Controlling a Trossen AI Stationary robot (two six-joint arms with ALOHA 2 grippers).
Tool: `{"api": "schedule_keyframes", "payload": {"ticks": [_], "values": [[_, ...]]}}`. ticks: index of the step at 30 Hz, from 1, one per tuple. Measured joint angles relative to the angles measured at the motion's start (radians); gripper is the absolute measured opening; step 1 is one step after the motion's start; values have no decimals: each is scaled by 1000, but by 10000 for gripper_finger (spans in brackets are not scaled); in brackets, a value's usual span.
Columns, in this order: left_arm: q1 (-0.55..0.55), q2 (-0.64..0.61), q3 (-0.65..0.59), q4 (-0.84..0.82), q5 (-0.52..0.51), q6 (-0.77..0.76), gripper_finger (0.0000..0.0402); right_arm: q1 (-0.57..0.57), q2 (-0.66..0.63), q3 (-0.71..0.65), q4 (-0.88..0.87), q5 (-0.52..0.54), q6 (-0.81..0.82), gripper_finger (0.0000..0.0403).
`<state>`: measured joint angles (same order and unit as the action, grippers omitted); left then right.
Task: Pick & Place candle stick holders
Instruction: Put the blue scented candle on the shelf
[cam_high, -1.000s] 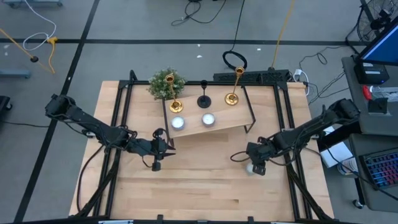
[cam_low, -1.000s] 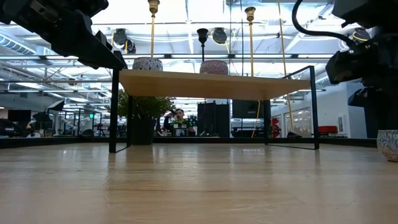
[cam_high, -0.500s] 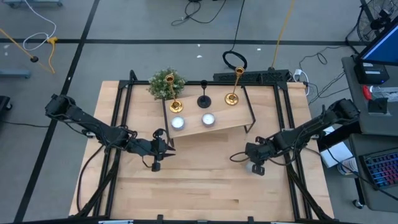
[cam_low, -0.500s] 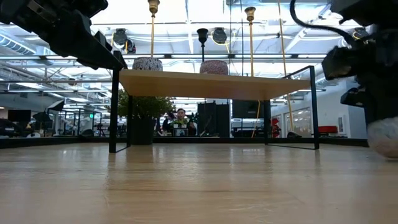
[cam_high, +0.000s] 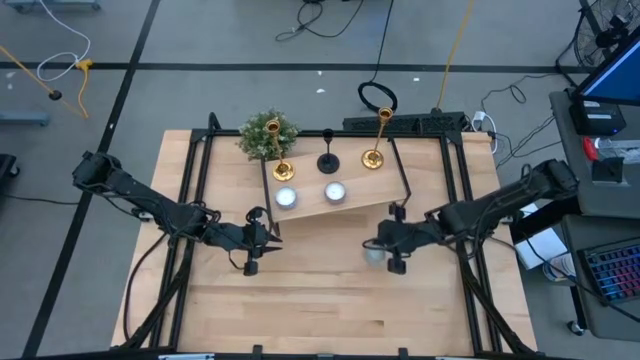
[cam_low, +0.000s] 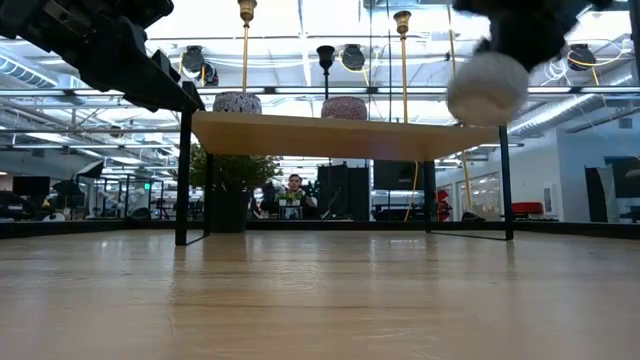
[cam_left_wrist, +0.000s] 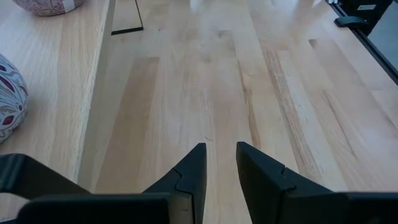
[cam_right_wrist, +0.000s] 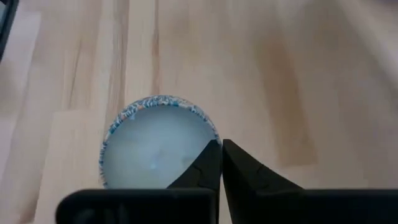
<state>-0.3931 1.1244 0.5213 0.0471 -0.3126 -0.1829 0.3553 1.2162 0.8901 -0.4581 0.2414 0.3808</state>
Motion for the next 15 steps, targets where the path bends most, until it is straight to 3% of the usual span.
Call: {"api": "schedule_keyframes", "payload": {"ticks": [8,15], "values": [[0,0,0,0,0,1,93,-112,21,240,-230,158,-259,2],[0,0,0,0,0,2,93,-277,21,317,-252,183,-451,2]]}}
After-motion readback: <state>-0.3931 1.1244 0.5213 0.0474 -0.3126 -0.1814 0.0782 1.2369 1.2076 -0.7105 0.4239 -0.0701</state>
